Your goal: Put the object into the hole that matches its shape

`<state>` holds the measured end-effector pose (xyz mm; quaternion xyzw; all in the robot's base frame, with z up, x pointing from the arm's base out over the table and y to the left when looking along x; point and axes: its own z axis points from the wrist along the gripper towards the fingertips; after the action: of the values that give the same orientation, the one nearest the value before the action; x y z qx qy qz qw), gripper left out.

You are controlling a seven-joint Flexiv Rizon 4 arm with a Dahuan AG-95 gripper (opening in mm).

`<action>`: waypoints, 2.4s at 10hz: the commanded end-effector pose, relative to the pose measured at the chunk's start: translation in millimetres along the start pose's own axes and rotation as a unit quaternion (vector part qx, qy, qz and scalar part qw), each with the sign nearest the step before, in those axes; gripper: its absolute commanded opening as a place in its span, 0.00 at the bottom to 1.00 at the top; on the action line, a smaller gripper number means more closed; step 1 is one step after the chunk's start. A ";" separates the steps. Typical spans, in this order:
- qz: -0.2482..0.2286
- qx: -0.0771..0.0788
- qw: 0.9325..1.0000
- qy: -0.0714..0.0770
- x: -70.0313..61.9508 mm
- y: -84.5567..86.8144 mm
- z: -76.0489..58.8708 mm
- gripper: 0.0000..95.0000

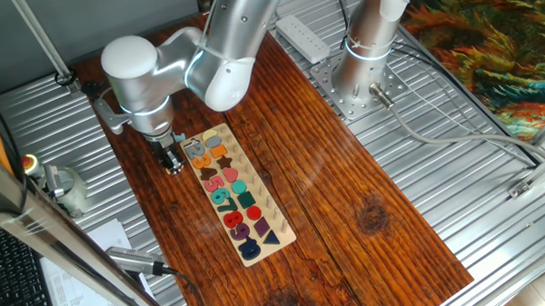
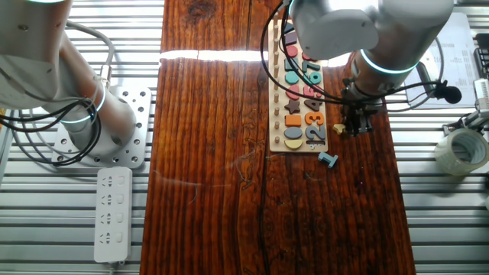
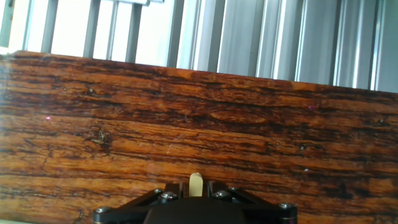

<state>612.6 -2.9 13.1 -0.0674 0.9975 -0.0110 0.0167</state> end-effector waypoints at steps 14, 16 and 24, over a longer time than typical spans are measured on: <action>0.037 0.002 0.999 -0.004 43.3 -26.6 -39.0 0.00; 0.048 -0.001 0.999 -0.006 55.9 -28.6 -38.1 0.00; 0.057 -0.015 0.998 -0.017 73.3 -33.9 -23.5 0.00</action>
<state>544.6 -46.4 33.1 -0.0094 0.9994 0.0052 0.0334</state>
